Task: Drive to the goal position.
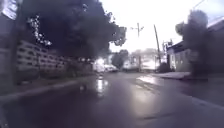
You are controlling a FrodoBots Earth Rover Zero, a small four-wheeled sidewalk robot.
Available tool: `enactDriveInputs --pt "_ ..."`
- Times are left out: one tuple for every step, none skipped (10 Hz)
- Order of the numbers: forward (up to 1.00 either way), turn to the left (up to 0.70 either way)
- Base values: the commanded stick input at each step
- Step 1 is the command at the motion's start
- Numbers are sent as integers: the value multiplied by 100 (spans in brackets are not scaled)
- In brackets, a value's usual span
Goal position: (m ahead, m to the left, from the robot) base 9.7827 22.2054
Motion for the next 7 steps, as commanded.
enactDriveInputs --pt "70 0" --pt "70 0" --pt "70 0" --pt "70 0" --pt "70 0" --pt "70 0" --pt "70 0"
